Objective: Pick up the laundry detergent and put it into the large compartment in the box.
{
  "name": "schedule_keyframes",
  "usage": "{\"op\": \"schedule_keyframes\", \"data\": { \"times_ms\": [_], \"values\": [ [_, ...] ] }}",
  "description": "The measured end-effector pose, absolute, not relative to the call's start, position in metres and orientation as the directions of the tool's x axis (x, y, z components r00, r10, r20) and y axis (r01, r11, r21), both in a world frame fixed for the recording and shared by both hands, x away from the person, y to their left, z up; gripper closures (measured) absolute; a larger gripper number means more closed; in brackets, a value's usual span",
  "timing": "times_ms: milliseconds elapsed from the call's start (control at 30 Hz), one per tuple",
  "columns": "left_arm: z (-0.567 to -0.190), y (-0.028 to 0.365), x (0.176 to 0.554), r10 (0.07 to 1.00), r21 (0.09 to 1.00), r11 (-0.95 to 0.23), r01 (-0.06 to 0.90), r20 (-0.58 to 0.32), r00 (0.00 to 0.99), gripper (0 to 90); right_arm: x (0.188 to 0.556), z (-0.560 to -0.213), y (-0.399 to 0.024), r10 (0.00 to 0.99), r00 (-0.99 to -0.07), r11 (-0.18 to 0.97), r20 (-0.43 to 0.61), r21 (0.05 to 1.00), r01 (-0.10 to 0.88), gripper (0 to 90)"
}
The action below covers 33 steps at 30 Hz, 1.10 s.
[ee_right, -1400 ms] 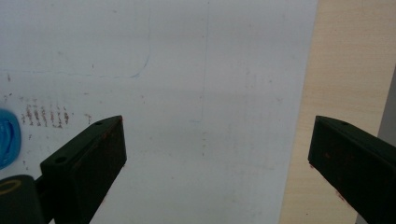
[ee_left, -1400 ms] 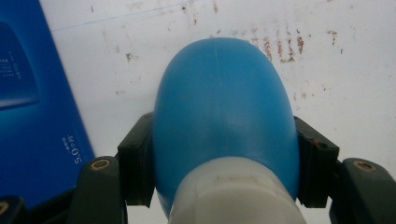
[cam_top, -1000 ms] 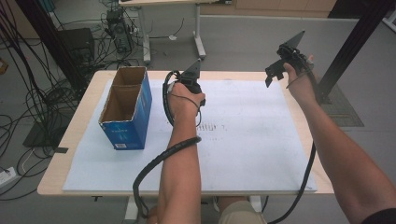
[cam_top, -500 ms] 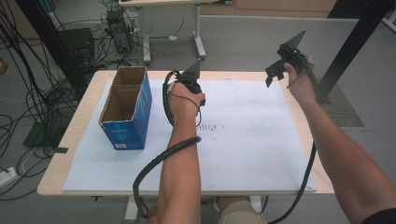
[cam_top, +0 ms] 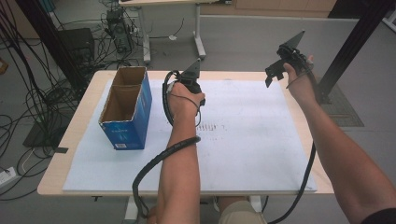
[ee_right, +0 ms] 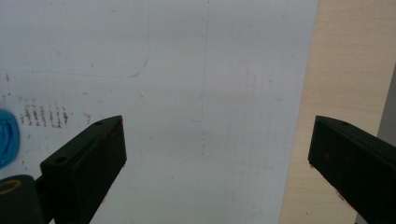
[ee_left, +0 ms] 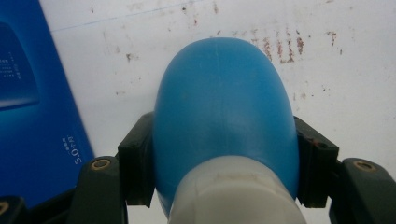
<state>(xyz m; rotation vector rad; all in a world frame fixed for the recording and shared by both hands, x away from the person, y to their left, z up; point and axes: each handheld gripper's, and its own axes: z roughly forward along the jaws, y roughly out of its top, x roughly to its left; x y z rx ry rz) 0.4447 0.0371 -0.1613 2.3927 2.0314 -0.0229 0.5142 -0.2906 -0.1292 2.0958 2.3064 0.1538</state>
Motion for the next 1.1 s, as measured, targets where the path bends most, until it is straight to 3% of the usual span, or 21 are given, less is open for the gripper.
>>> {"op": "schedule_keyframes", "data": {
  "times_ms": [700, 1100],
  "values": [
    [-0.156, 0.038, 0.445, 0.983, -0.021, -0.179, 0.984, -0.035, 0.178, 37.3, 0.513, -0.129, -0.292, 0.994, -0.093, 0.088, 0.052, 0.085, 0.992, 4.2],
    [-0.091, 0.038, 0.437, 0.975, 0.006, -0.22, 0.976, -0.015, 0.22, 37.4, 0.509, -0.126, -0.292, 0.994, -0.094, 0.088, 0.055, 0.09, 0.992, 4.2]
  ]
}}
